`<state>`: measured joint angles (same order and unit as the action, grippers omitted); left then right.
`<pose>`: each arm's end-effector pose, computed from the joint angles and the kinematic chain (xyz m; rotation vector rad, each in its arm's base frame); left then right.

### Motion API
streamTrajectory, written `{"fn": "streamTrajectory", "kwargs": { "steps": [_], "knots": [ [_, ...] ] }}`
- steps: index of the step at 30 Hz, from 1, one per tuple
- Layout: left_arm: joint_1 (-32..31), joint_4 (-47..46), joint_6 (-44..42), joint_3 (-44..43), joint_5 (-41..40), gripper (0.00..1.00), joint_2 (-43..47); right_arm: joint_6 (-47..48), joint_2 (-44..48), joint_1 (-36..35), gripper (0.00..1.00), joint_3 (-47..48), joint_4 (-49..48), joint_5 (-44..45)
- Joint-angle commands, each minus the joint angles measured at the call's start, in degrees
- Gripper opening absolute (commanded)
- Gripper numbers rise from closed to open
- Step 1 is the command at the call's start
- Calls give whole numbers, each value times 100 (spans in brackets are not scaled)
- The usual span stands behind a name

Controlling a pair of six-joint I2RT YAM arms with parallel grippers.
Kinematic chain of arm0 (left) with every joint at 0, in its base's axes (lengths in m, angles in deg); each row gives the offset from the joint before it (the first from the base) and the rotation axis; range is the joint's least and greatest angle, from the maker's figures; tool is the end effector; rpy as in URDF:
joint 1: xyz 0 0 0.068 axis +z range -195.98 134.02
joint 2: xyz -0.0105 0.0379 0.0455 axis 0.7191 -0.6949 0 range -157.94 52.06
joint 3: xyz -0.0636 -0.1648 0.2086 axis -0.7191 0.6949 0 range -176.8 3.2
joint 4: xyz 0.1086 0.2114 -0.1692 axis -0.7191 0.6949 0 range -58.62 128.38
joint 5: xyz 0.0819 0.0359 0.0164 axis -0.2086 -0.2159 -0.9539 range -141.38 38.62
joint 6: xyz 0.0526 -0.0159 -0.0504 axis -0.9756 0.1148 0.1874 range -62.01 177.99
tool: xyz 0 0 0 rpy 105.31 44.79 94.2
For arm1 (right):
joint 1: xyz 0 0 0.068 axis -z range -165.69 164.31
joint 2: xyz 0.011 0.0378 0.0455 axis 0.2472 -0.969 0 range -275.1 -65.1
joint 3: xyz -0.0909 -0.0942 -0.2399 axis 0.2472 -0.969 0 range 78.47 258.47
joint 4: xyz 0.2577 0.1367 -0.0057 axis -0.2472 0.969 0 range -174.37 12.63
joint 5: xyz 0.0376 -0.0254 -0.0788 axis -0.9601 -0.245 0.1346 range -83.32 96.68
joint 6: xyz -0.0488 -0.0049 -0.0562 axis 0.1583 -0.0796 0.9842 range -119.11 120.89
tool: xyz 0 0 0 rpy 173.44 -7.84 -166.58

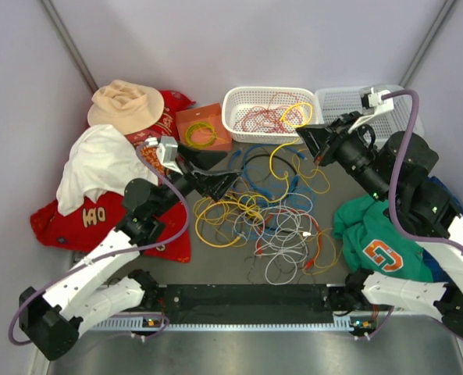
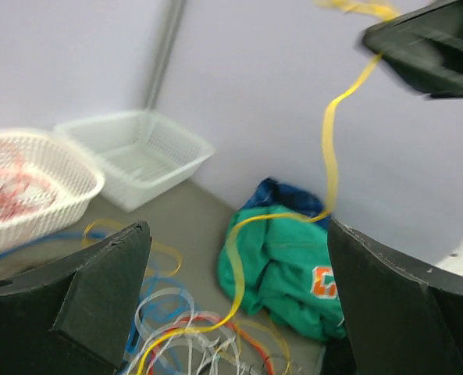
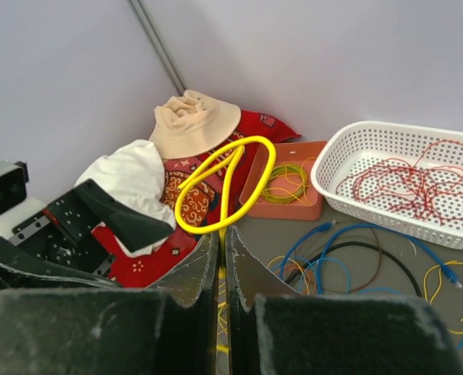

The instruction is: Untangle the cables

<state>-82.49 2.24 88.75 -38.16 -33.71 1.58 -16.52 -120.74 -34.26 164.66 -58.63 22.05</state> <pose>0.1979 -0.1701 0.3786 0.3536 1.2838 -1.1972 0.1533 0.1486 0.5357 -0.1930 1.5210 0.7268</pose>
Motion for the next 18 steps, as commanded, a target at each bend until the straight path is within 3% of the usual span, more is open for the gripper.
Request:
{"fn": "streamTrajectory", "kwargs": {
  "steps": [1, 6, 18],
  "knots": [
    [-127, -2287, 246, -91, 922, 98, -269, -271, -17, 59, 0, 345, 10, -210],
    [-470, -3165, 211, -3, 1186, 98, -822, -447, -79, 59, 0, 468, 63, -394],
    [-1024, -3518, -79, -267, 1221, 98, -1982, -711, -176, 59, 0, 794, 265, -702]
  ]
}}
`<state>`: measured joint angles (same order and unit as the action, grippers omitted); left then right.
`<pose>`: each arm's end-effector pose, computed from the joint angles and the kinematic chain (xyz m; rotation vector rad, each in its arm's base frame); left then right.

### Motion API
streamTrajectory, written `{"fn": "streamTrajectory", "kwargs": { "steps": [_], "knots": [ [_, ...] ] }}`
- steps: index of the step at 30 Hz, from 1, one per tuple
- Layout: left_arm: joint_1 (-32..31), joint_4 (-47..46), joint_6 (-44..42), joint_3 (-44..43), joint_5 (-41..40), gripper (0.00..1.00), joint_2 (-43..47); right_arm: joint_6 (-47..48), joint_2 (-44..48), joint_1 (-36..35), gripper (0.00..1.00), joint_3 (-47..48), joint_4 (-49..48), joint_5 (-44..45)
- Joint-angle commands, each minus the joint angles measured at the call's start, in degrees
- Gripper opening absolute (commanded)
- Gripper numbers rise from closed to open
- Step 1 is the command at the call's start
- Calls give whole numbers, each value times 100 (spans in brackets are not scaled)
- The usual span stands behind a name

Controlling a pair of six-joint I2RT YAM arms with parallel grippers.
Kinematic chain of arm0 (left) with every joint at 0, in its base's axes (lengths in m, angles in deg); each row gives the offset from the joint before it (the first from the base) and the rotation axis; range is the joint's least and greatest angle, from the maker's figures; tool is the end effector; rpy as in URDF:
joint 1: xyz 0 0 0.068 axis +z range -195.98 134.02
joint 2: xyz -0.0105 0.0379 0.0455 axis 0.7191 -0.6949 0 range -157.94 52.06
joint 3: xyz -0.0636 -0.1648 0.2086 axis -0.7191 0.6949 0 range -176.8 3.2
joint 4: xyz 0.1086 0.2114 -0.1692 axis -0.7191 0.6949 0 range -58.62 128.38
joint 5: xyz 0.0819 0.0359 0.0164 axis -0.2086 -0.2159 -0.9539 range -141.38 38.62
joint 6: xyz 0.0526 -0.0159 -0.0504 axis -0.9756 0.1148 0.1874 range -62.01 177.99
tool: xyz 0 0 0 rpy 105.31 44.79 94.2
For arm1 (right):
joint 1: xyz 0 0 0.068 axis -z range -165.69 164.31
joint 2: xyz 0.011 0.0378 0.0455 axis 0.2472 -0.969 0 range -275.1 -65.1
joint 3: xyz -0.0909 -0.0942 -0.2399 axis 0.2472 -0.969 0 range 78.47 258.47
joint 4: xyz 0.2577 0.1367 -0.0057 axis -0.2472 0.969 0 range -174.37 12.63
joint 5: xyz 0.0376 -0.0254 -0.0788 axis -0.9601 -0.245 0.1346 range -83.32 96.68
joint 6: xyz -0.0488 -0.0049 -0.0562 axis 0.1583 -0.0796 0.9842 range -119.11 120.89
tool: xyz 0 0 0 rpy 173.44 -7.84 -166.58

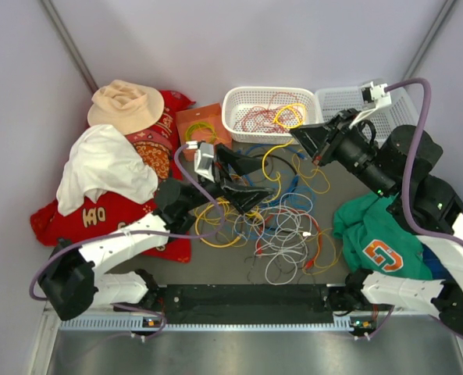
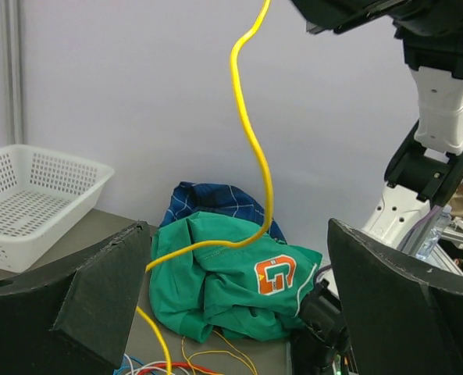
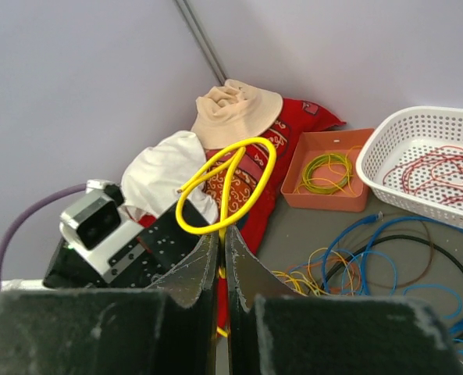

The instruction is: Untangle the cables

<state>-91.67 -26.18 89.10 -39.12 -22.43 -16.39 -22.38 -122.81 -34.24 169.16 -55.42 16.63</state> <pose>0.1933 -0.2414 0.3585 0.6444 1.0307 -1.4466 0.1497 0.1532 0.5478 -0.1990 1.5527 0.8710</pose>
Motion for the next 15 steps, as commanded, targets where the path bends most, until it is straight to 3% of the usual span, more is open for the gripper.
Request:
{"fn": "streamTrajectory", "kwargs": {
  "steps": [1, 6, 9, 10, 12, 13, 15],
  "knots": [
    [-133, -730, -123, -179, 85, 98, -230, -134, 23, 57, 0, 361, -47, -169],
    [-212, -906, -176, -363, -12, 98, -634, -240, 14, 57, 0, 387, -56, -301],
    [-221, -1029, -71, -539, -21, 90, -845, -240, 32, 57, 0, 370, -12, -284],
    [-221, -1047, -44, -583, 49, 76, -881, -240, 41, 65, 0, 344, -3, -275],
    [-230, -1056, 26, -706, 146, 62, -969, -214, 120, 57, 0, 300, 14, -214],
    [-221, -1047, 44, -733, 224, 43, -978, -205, 137, 57, 0, 256, 14, -179],
    [-221, -907, 44, -777, 234, 18, -943, -178, 216, 65, 0, 194, 6, -108]
  ]
}}
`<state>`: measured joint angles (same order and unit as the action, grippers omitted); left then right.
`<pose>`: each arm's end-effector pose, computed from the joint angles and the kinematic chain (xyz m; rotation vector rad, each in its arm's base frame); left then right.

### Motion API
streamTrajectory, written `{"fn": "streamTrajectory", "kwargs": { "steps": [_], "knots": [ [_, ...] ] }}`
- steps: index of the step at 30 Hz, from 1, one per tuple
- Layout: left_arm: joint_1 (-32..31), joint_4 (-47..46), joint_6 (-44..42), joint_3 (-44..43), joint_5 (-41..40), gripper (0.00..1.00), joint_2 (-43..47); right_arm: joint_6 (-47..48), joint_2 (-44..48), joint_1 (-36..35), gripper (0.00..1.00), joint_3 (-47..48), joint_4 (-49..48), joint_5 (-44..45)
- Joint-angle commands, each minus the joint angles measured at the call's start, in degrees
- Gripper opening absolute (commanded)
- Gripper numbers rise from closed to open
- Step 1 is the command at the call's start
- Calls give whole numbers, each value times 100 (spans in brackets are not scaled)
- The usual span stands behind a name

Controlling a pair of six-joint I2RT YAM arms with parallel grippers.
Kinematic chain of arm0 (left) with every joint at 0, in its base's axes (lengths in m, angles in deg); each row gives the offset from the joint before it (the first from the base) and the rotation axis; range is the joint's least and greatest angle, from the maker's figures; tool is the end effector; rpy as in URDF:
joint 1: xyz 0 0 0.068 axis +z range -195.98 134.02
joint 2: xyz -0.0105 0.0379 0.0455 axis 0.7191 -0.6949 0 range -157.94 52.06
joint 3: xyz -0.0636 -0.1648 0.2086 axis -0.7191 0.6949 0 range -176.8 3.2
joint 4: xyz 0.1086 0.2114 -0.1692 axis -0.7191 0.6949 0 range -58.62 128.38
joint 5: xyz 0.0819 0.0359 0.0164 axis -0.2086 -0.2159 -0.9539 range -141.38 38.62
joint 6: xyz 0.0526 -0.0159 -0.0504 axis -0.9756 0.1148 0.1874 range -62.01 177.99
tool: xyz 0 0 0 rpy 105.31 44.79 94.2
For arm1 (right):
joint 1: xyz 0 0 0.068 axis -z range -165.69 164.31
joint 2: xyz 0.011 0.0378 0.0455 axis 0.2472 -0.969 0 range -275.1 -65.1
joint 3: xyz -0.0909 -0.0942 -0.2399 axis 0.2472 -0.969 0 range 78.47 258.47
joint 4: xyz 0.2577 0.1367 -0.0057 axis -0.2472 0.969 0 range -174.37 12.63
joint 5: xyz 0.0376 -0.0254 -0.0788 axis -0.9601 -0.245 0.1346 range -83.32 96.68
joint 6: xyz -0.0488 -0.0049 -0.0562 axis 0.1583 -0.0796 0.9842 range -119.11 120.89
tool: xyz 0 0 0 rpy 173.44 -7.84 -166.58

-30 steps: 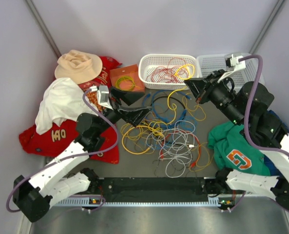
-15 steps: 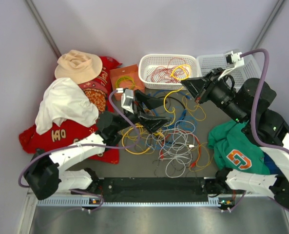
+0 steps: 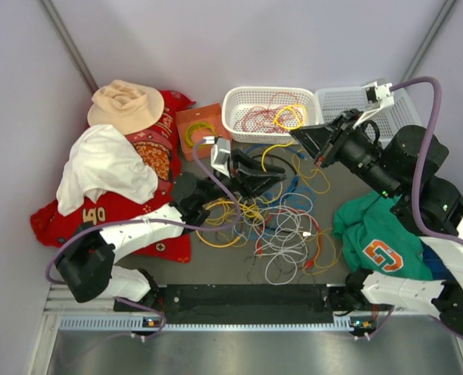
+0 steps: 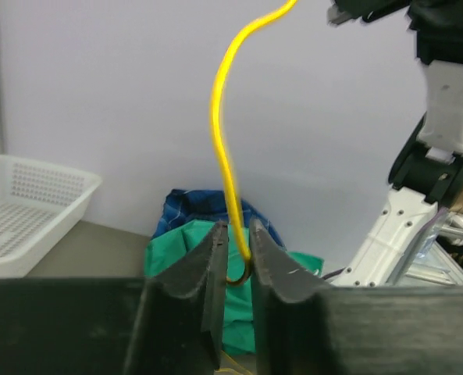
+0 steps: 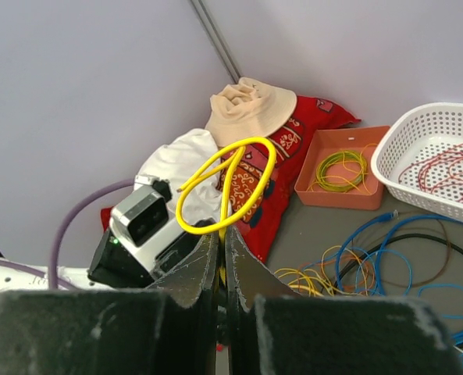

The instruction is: Untangle the cables

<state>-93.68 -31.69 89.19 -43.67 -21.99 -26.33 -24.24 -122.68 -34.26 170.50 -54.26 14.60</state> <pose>0.2087 -0.2749 0.3461 0.6724 1.0209 -1.4816 0.1444 0.1506 0.5533 -0.2033 1.5545 0.9250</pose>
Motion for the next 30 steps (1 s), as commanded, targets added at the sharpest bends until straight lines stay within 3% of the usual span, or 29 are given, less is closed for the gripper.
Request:
{"fn": "streamTrajectory", "kwargs": {
  "steps": [1, 2, 6, 7, 9, 10, 13, 20, 23, 30],
  "knots": [
    [-20, -225, 9, -323, 68, 5, 104, 34, 230, 59, 0, 0, -110, 113],
    [-20, -84, -87, -323, -11, 0, 244, 43, 247, 59, 0, -27, -119, 165],
    [-20, 916, -404, -628, -319, 0, 675, 78, 379, 59, 0, -141, -154, 315],
    [-20, 1693, -456, -787, -459, 0, 772, 121, 388, 59, 26, -124, -93, 367],
    [-2, 2821, -649, -1565, -968, 0, 939, 166, 397, 59, 58, -98, -32, 447],
    [7, 3897, -763, -1892, -1161, 0, 948, 201, 423, 59, 76, -97, 30, 464],
    [50, 5090, -1124, -3194, -1786, 0, 764, 210, 537, 68, 89, -193, 92, 579],
    [322, 7156, -1573, -5626, -3069, 0, -192, 219, 941, 59, 92, -589, 127, 816],
    [777, 7519, -1275, -6384, -3018, 0, -650, 236, 1099, 59, 92, -695, 215, 921],
    [1851, 7529, -694, -7186, -2587, 0, -1450, 306, 1390, 59, 91, -1195, 259, 1018]
  ]
}}
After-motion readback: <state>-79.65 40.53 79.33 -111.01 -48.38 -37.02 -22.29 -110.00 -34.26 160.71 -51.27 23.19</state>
